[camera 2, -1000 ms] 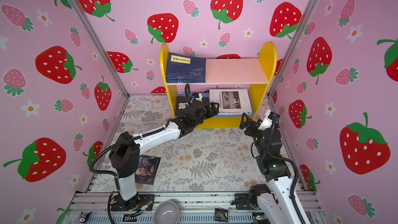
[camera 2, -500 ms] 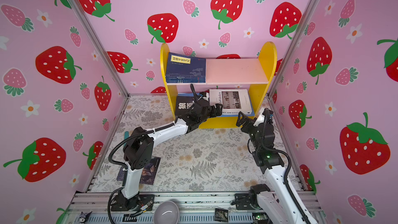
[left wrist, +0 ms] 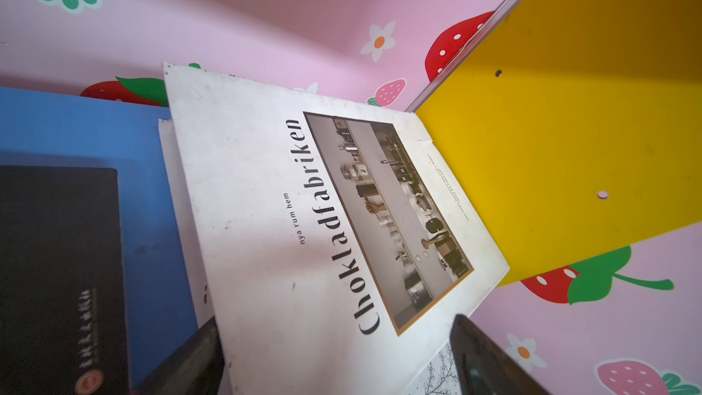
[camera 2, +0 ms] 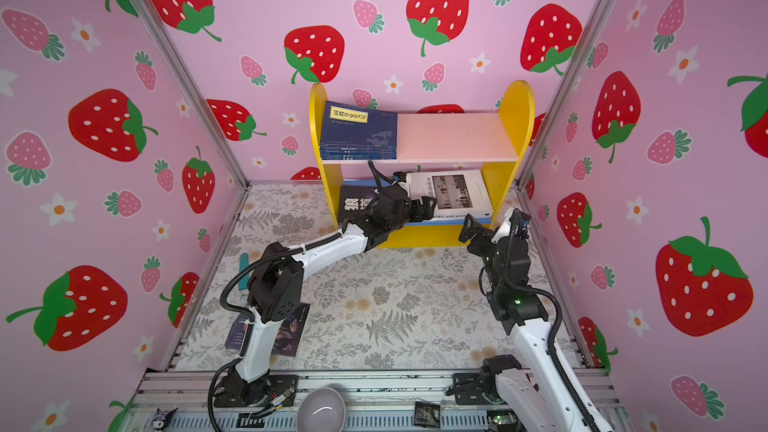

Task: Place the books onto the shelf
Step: 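Withdraw the left gripper from the shelf while the right gripper moves toward the floor book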

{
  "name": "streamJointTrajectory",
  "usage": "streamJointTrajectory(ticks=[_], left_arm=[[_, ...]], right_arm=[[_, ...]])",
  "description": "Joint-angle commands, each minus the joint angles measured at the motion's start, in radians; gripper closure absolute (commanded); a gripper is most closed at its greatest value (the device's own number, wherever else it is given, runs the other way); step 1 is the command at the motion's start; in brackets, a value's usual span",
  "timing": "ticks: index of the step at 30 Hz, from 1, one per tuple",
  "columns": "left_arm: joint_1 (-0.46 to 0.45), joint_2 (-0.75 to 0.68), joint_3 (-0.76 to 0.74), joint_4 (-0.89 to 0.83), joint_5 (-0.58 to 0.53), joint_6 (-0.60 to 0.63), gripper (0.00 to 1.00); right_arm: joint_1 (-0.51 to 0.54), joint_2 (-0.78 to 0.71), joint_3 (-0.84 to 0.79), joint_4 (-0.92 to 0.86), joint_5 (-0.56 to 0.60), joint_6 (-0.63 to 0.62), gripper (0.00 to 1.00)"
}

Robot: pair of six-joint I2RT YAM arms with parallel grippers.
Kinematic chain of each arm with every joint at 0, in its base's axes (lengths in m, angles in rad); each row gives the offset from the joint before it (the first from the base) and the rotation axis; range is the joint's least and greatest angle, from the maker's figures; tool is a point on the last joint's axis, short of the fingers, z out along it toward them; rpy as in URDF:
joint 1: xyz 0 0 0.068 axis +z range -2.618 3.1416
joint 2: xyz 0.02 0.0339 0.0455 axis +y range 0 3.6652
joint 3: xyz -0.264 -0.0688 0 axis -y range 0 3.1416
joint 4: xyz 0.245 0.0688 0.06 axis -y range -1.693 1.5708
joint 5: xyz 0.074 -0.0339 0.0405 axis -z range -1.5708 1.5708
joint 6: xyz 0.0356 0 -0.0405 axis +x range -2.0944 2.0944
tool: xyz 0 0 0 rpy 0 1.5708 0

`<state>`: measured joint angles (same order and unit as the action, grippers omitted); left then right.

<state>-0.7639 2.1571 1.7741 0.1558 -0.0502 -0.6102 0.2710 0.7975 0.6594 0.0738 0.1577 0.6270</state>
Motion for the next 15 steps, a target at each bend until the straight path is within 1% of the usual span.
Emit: streamJointTrajectory(ticks=[1, 8, 12, 14, 15], left_arm=[[0.018, 0.023, 0.045, -0.021, 0.038, 0.025, 0.08], [0.044, 0.0, 0.031, -0.04, 0.008, 0.029, 0.07], [0.04, -0.101, -0.091, -0.02, -0.046, 0.034, 0.06], [0.029, -0.176, -0.139, -0.082, -0.071, 0.028, 0.06], [0.016, -0.227, -0.185, -0.101, -0.075, 0.022, 0.06]], right_arm=[[0.002, 0.019, 0.038, 0.011, 0.037, -0.018, 0.0], [0.002, 0.035, 0.047, 0.011, 0.013, -0.017, 0.0], [0.002, 0.015, 0.064, -0.009, -0.011, -0.017, 0.0], [0.002, 0.005, 0.08, -0.026, -0.044, -0.018, 0.0], [0.003, 0.003, 0.089, -0.033, -0.069, -0.026, 0.0]])
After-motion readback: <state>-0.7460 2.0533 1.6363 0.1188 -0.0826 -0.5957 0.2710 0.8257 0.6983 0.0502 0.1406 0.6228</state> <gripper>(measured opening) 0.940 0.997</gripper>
